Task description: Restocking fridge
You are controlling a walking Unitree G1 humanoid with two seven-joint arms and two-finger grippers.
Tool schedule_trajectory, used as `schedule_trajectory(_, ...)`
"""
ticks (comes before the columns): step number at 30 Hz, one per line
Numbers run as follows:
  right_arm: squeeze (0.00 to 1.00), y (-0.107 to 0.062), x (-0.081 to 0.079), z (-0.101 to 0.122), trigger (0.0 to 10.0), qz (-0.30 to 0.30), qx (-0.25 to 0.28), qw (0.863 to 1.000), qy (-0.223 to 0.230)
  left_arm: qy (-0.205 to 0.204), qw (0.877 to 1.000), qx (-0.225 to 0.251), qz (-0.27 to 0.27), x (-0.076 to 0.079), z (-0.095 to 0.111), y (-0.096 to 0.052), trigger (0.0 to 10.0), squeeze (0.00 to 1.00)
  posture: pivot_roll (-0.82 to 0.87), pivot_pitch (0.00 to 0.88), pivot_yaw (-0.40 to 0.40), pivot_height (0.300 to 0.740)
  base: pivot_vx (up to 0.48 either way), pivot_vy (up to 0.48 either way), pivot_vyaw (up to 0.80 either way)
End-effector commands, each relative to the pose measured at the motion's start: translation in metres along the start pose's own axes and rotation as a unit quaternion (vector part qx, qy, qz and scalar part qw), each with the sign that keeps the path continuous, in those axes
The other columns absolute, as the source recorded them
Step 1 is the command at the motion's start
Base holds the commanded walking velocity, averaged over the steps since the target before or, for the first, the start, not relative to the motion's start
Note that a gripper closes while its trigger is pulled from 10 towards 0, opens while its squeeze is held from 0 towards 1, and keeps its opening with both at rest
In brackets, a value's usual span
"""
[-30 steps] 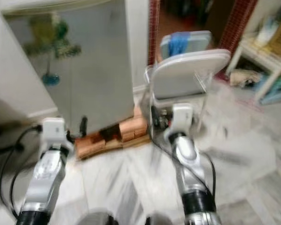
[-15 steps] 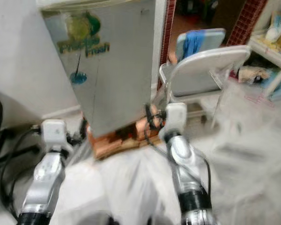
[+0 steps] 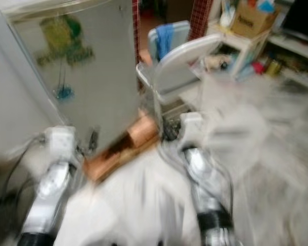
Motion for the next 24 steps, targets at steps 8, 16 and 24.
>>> schedule_trajectory(8, 0.00, 0.001, -0.008, 0.004, 10.0, 0.013, 0.006, 1.000, 0.002, -0.001, 1.000, -0.005, 0.002, -0.007, -0.002, -0.003, 10.0, 0.00, 0.01, 0.000, -0.017, 0.740, 0.000, 0.479, 0.00)
schedule_trajectory(16, 0.00, -0.001, -0.002, -0.005, 10.0, -0.006, -0.011, 0.999, 0.031, -0.020, 1.000, -0.022, -0.010, 0.001, -0.013, -0.008, 10.0, 0.00, 0.02, 0.000, -0.018, 0.740, 0.000, 0.480, -0.70)
schedule_trajectory(24, 0.00, 0.000, -0.003, -0.002, 10.0, -0.002, -0.004, 1.000, 0.022, -0.003, 0.999, -0.009, -0.032, 0.004, -0.008, -0.007, 10.0, 0.00, 0.02, 0.000, -0.024, 0.740, 0.000, 0.480, -0.65)
Point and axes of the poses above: a point about 5 cm out from each wrist's last joint towards the gripper, its own y axis pointing out of the wrist towards the gripper, its own z axis along the axis of the wrist's last joint, x = y × z, the point moved 4 cm from there along y, pointing out of the wrist towards the gripper, and after that the axes turned 1 degree about -y, right-handed, at the moved point
